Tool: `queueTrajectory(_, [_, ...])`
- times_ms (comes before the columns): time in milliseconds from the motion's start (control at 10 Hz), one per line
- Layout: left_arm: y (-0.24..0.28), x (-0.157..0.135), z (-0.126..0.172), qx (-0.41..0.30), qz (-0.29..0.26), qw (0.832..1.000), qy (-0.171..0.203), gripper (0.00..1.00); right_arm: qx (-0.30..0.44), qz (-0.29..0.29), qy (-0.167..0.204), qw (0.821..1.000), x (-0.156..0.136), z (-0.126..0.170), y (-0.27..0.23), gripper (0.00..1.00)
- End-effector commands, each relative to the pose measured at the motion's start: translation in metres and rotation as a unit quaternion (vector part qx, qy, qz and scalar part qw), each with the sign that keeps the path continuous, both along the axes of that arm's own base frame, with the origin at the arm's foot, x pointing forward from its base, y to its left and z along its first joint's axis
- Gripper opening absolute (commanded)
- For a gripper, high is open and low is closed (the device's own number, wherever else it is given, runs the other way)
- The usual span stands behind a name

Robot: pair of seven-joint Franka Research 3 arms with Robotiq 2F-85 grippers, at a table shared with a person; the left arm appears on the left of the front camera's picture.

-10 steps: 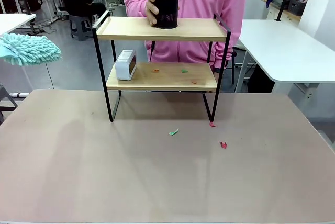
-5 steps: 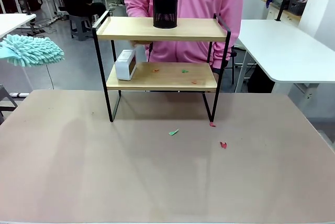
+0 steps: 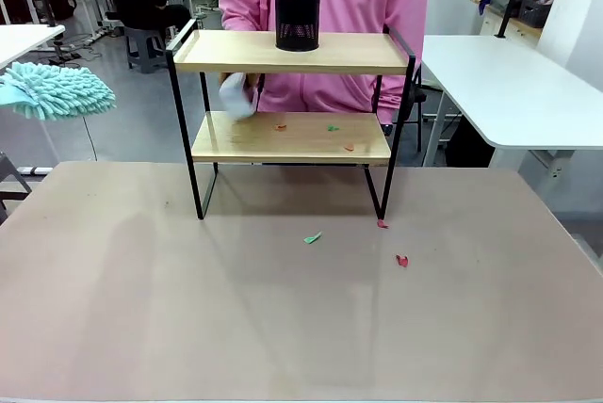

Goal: Clean the shelf.
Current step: Clean the remaining tier of the Shelf with the Duster once objects are removed.

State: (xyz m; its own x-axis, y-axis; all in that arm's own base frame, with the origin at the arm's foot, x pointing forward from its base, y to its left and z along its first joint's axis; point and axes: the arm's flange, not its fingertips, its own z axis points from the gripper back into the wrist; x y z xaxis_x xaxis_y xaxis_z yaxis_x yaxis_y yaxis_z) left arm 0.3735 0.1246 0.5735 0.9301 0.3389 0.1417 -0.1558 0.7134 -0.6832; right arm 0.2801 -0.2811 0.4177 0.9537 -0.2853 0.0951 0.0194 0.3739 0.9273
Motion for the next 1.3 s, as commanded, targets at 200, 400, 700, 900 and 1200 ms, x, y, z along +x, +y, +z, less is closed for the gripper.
queueTrajectory(200, [0.000, 0.000, 0.000, -0.001, -0.002, 1.000, -0.007, 0.00, -0.003, 0.008, -0.012, 1.000, -0.001, 0.001, -0.002, 1.00])
queueTrajectory(400, [0.000, 0.000, 0.000, 0.000, 0.000, 1.000, 0.000, 0.13, -0.003, 0.008, -0.012, 1.000, -0.001, 0.001, -0.002, 1.00])
queueTrajectory(700, [-0.021, -0.104, 0.050, 0.001, -0.070, 0.985, -0.160, 0.13, -0.003, 0.008, -0.012, 1.000, -0.001, 0.001, -0.002, 1.00])
queueTrajectory(900, [-0.020, -0.173, 0.076, -0.012, -0.112, 0.970, -0.216, 0.13, -0.003, 0.008, -0.012, 1.000, -0.001, 0.001, -0.002, 1.00])
queueTrajectory(1200, [-0.036, -0.247, 0.081, 0.010, -0.268, 0.927, -0.264, 0.13, -0.003, 0.008, -0.012, 1.000, -0.001, 0.001, -0.002, 1.00])
